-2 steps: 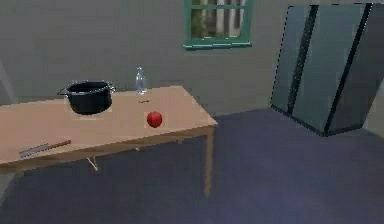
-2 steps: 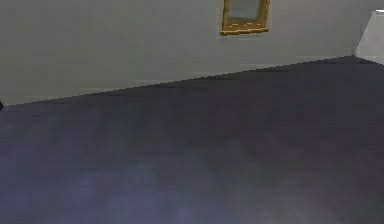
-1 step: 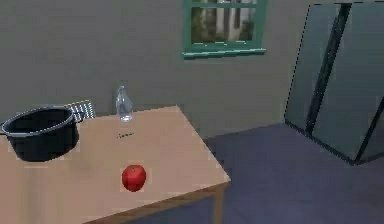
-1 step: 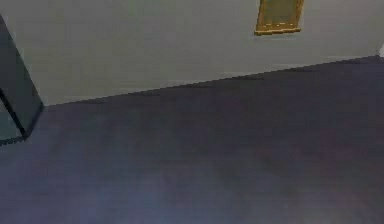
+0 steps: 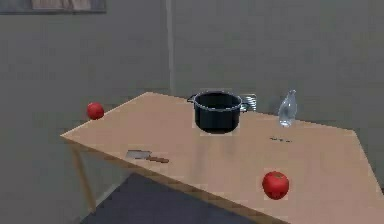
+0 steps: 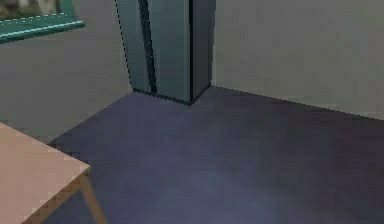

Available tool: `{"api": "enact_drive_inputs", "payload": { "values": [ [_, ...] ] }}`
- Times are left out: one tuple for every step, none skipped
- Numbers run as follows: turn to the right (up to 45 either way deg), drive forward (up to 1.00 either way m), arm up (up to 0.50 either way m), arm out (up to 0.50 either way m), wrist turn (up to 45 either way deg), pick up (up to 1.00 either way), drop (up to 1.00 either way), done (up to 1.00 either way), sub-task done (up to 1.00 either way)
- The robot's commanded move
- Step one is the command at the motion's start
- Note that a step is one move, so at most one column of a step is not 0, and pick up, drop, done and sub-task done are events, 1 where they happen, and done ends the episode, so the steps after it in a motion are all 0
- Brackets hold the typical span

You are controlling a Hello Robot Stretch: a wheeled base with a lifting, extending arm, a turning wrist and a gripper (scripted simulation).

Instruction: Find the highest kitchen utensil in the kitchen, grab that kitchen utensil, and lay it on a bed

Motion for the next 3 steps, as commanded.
{"api": "enact_drive_inputs", "payload": {
  "values": [
    [24.0,0.0,0.0,0.0,0.0,0.0,0.0,0.0,0.0],
    [0.0,0.05,0.0,0.0,0.0,0.0,0.0,0.0,0.0],
    [-45.0,0.0,0.0,0.0,0.0,0.0,0.0,0.0,0.0]
  ]
}}
